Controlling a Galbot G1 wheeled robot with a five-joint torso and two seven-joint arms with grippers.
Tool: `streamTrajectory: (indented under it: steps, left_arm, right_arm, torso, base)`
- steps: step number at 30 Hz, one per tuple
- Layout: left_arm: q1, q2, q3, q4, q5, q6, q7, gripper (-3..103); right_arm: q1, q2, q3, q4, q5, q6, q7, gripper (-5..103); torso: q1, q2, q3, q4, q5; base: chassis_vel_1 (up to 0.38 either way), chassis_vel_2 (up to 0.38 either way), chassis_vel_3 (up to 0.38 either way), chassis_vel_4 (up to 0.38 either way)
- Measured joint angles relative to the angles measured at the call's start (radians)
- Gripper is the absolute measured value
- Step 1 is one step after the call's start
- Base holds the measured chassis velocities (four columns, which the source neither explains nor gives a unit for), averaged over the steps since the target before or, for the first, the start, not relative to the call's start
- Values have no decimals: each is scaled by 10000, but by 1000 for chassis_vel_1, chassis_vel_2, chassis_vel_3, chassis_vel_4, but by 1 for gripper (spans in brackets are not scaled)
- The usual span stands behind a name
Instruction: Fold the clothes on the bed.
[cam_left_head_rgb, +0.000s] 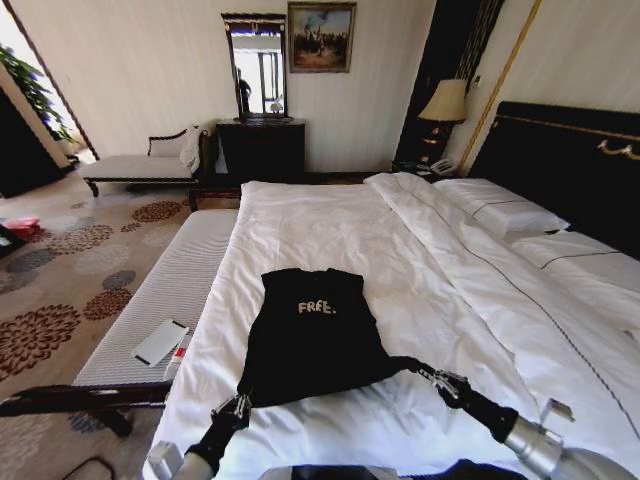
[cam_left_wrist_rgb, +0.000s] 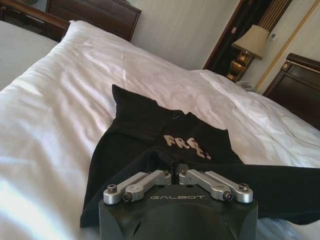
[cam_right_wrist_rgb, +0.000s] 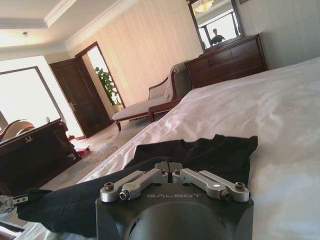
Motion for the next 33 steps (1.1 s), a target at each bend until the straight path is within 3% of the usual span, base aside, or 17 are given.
streamTrajectory:
  steps: [2,5,7,10,15,18,24,33]
  left_arm:
    - [-404,44,54,9,-209,192,-181,2]
    - [-2526,421,409,303,-1230,780,-911,2]
    - [-2800,467,458,385,-1388,836,-978,2]
    - [-4125,725,744,1059,-2163,1068,-1190,2]
    - [-5110,895,1274,1615,-2522,1152,-1197,2]
    - [-6134,1017,2044,2201,-2650,1201,-1172,2]
    - [-6686,1112,2443,2737,-2653,1215,-980,2]
    - [-8575,411,3061,3830,-2970,1236,-942,2]
  right_arm:
    - [179,-81,-42,-3,114,-46,199,0]
    - [959,-428,-327,-290,489,-238,939,0]
    - [1068,-472,-387,-359,526,-254,1026,0]
    - [1763,-725,-721,-836,746,-309,1408,0]
    - [2364,-991,-974,-1271,965,-338,1574,0]
    - [3199,-1412,-1469,-1745,1133,-345,1705,0]
    - [4063,-1837,-2113,-2277,1405,-347,1966,0]
    - [4978,-2110,-2993,-3058,1483,-265,2061,0]
  torso:
    - [0,0,0,3,0]
    - [1,-1,1,-5,0]
    - [1,0,0,-4,1]
    - [1,-1,1,0,3]
    - [1,0,0,1,2]
    - [2,-1,0,-2,1]
    - [2,-1,0,5,2]
    - [2,1,-1,-4,2]
  base:
    - [0,0,0,0]
    - [0,0,0,0]
    - [0,0,0,0]
    - [0,0,0,0]
    - [0,0,0,0]
    - [0,0,0,0]
    - [0,0,0,0]
    - [0,0,0,0]
